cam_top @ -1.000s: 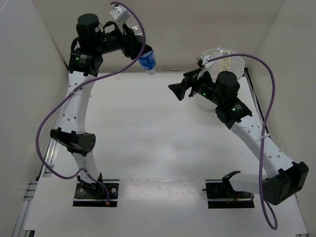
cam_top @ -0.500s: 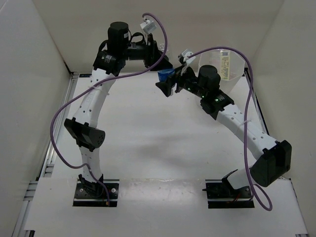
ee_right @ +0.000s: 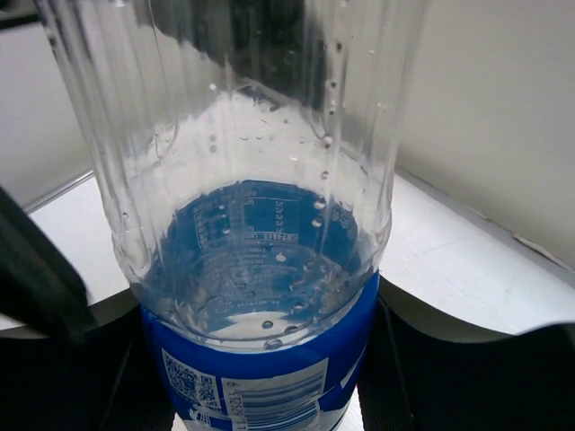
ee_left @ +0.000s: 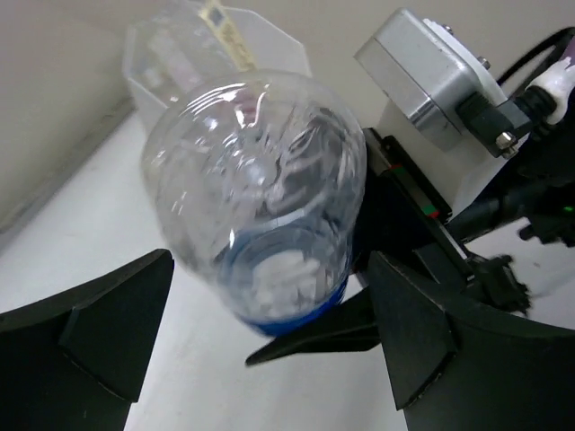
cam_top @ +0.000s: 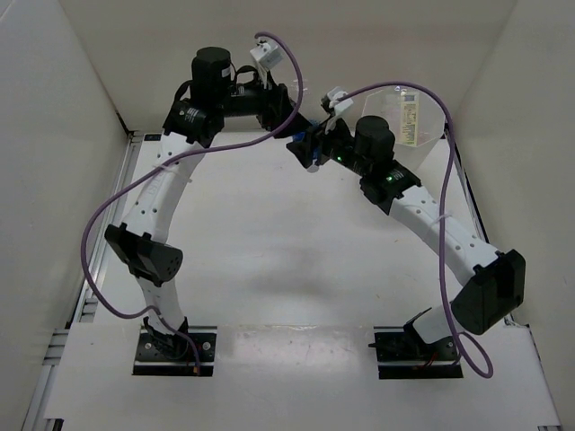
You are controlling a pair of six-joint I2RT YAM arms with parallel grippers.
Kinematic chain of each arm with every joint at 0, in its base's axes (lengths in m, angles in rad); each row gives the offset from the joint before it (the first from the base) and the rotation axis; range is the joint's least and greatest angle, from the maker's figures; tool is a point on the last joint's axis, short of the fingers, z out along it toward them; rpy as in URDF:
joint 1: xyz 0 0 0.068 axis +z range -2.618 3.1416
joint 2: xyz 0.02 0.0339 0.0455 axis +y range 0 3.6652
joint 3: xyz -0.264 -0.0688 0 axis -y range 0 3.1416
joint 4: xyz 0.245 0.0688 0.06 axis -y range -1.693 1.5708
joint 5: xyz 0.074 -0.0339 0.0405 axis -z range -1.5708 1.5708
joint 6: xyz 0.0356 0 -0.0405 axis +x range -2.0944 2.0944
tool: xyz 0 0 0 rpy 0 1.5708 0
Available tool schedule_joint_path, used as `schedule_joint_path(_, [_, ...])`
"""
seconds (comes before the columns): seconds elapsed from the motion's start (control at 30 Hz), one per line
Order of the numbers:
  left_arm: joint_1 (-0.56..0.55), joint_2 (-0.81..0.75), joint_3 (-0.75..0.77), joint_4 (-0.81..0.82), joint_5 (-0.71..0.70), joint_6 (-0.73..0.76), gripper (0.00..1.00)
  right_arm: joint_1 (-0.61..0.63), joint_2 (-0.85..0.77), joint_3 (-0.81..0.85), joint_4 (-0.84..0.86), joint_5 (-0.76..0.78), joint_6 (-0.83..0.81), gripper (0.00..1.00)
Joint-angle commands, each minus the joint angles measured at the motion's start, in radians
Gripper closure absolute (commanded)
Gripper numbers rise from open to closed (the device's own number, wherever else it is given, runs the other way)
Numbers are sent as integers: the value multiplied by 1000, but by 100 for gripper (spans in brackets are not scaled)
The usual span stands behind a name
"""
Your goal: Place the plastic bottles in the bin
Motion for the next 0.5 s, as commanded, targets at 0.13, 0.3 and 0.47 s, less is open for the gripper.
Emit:
schedule_joint_path(0.13, [-13, -120, 44, -5, -486, 152, 0, -10, -27, 122, 2, 260, -71, 100])
schedule_joint_path(0.3, [-67, -188, -55, -5, -881, 301, 0, -129, 103, 427, -223, 538, -92, 100])
schedule_joint_path(0.47, [-67, -327, -340, -5, -1018, 352, 0, -274, 212, 654, -437, 658, -113, 100])
